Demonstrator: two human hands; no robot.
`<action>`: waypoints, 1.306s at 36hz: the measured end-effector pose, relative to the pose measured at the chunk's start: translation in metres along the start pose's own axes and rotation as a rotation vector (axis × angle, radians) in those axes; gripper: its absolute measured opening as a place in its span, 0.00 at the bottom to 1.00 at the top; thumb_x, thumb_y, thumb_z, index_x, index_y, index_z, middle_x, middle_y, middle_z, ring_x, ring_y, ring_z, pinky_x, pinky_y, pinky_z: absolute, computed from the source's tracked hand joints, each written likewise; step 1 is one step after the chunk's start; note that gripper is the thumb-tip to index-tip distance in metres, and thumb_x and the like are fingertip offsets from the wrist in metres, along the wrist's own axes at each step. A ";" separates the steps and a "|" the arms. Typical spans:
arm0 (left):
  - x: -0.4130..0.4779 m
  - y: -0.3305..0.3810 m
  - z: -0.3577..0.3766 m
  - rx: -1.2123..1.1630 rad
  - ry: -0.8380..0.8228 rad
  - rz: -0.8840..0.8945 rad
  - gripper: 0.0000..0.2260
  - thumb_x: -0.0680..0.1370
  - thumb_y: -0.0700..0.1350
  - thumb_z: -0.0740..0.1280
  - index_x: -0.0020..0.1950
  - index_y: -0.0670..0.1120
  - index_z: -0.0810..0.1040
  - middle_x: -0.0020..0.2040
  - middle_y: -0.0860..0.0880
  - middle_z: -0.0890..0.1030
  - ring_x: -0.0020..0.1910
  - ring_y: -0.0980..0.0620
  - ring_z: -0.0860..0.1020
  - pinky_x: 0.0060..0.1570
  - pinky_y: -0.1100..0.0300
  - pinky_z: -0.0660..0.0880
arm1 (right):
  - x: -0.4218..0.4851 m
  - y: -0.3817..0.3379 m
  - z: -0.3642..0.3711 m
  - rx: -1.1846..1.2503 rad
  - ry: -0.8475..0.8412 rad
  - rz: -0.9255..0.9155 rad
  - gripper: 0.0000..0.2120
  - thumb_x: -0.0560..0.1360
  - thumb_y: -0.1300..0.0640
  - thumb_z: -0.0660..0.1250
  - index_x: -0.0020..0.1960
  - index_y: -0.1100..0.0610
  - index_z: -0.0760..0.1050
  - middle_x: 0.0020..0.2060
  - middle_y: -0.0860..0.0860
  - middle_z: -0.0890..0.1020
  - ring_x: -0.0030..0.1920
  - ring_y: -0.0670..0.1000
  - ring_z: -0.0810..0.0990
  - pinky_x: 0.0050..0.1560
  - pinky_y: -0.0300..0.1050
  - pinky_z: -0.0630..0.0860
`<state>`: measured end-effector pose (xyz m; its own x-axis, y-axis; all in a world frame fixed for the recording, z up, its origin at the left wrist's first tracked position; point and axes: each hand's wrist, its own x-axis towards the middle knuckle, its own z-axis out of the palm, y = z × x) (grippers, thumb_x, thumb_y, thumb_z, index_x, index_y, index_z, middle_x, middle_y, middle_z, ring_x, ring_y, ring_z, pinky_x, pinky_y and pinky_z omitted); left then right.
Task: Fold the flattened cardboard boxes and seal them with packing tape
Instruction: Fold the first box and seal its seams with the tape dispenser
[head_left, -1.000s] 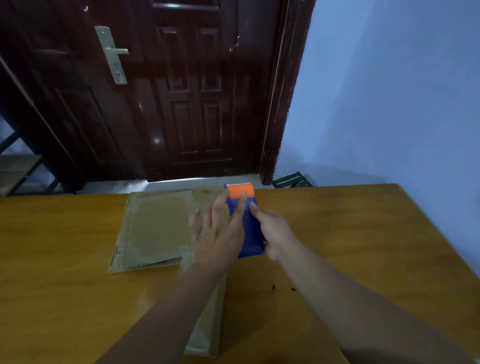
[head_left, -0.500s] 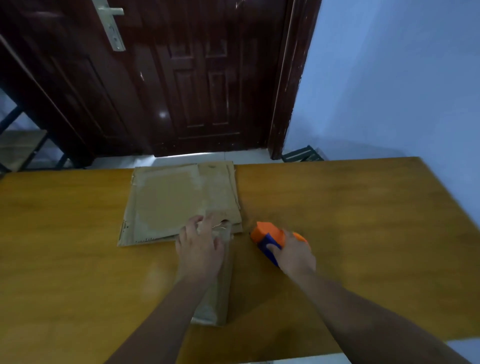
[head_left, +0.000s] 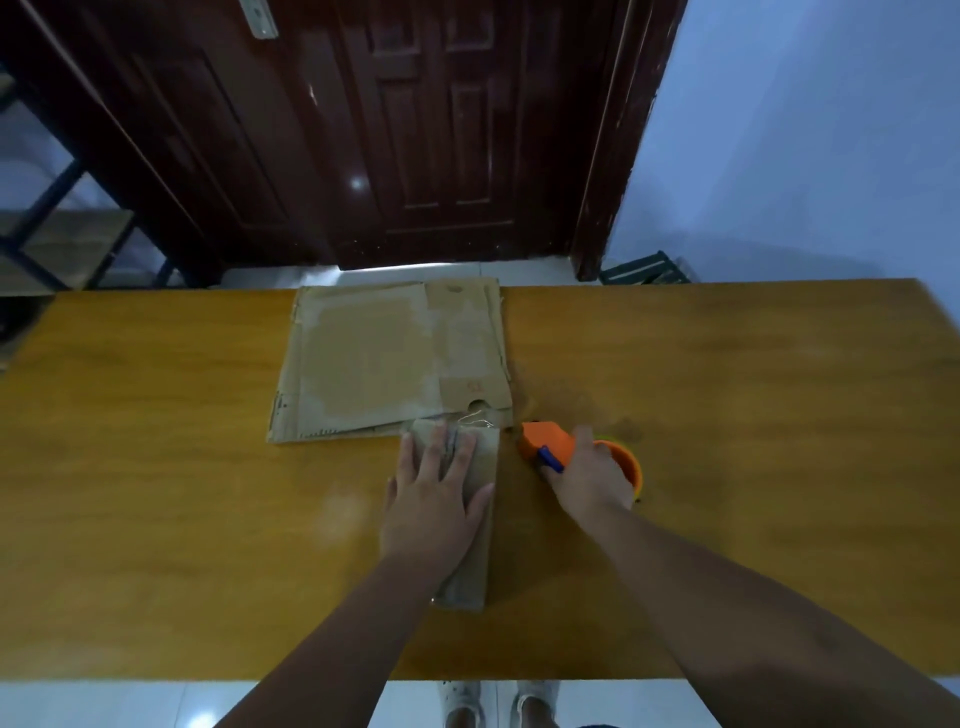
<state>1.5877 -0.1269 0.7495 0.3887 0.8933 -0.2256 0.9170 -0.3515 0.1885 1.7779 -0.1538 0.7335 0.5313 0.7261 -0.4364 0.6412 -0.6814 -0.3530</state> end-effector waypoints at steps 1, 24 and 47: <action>-0.001 0.002 0.001 0.002 0.001 -0.009 0.30 0.76 0.68 0.42 0.76 0.61 0.40 0.78 0.56 0.42 0.76 0.43 0.40 0.71 0.43 0.59 | 0.000 0.000 0.000 0.031 -0.011 0.000 0.29 0.76 0.46 0.67 0.71 0.53 0.58 0.58 0.58 0.73 0.53 0.60 0.77 0.45 0.54 0.77; -0.013 0.012 0.008 0.077 0.075 0.015 0.29 0.74 0.65 0.28 0.73 0.56 0.31 0.78 0.47 0.39 0.75 0.46 0.34 0.69 0.45 0.32 | -0.045 -0.044 -0.001 0.167 0.252 -0.588 0.20 0.80 0.56 0.59 0.71 0.56 0.67 0.62 0.56 0.73 0.62 0.54 0.69 0.64 0.46 0.65; -0.010 0.002 0.001 -0.402 0.159 -0.154 0.26 0.84 0.48 0.48 0.78 0.43 0.42 0.79 0.45 0.44 0.77 0.49 0.49 0.71 0.60 0.56 | -0.053 -0.053 0.025 0.294 0.125 -0.409 0.24 0.81 0.56 0.59 0.76 0.57 0.60 0.66 0.55 0.75 0.64 0.53 0.74 0.60 0.39 0.70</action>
<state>1.5861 -0.1367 0.7514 0.2036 0.9695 -0.1368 0.8434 -0.1027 0.5273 1.7018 -0.1583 0.7541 0.3438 0.9316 -0.1180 0.6369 -0.3237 -0.6997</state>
